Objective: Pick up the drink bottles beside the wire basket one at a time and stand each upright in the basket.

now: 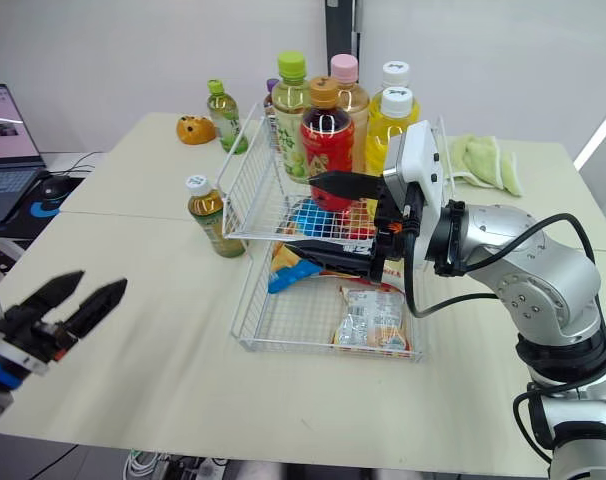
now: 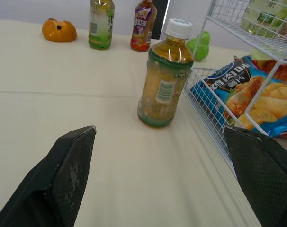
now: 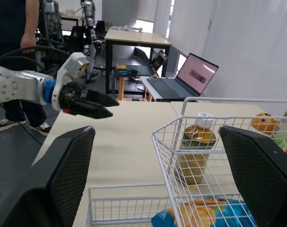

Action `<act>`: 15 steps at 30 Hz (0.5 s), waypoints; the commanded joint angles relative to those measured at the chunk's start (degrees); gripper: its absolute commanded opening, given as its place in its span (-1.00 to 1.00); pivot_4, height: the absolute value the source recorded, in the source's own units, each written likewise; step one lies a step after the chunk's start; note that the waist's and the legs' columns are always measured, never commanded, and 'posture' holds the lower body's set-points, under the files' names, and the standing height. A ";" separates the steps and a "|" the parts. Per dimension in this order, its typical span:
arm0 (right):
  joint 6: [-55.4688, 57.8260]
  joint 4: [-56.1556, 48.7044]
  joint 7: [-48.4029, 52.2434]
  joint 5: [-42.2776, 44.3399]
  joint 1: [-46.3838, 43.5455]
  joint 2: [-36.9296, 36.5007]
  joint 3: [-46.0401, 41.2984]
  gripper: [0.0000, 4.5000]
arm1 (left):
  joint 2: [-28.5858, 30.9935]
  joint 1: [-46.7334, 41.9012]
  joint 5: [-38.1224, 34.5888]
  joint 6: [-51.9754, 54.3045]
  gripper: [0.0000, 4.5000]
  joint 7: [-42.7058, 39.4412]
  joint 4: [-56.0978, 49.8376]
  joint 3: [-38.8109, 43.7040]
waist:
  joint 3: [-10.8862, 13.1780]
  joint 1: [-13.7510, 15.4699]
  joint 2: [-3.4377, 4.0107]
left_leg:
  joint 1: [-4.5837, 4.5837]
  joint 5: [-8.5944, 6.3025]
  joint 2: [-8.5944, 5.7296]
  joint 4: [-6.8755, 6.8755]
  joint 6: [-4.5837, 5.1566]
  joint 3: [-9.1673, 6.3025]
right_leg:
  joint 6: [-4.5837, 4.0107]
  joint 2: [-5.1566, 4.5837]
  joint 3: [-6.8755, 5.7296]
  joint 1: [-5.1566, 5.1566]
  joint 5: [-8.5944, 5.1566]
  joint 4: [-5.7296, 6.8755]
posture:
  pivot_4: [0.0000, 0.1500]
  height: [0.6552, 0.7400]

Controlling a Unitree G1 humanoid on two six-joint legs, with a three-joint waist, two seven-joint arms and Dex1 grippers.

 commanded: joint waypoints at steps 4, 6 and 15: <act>-1.13 -0.30 1.94 -1.66 -1.58 0.59 -1.14 1.00 | 1.35 -4.09 -0.32 -3.39 0.98 6.20 -2.74 -3.79 | -0.06 0.10 0.01 | 0.06 -0.01 -0.01 0.00 0.02 0.00 | -0.04 0.00 0.00 0.03 0.03 0.05 | 1.00 1.00; -0.84 -0.80 1.55 -2.02 -1.37 0.69 -1.46 1.00 | 2.00 -8.40 1.90 -4.08 0.98 8.49 -0.82 -8.18 | -0.07 0.15 0.00 | 0.06 0.00 -0.02 0.00 0.03 0.00 | -0.04 0.01 0.00 0.03 0.03 0.08 | 1.00 1.00; 1.47 -6.28 -3.55 -1.81 1.81 -0.63 -4.46 1.00 | 4.39 -30.48 14.31 -12.61 0.98 10.16 19.84 -25.20 | -0.07 0.12 -0.01 | 0.01 0.00 -0.02 -0.02 0.02 0.02 | -0.05 0.03 0.00 -0.01 0.03 0.08 | 1.00 1.00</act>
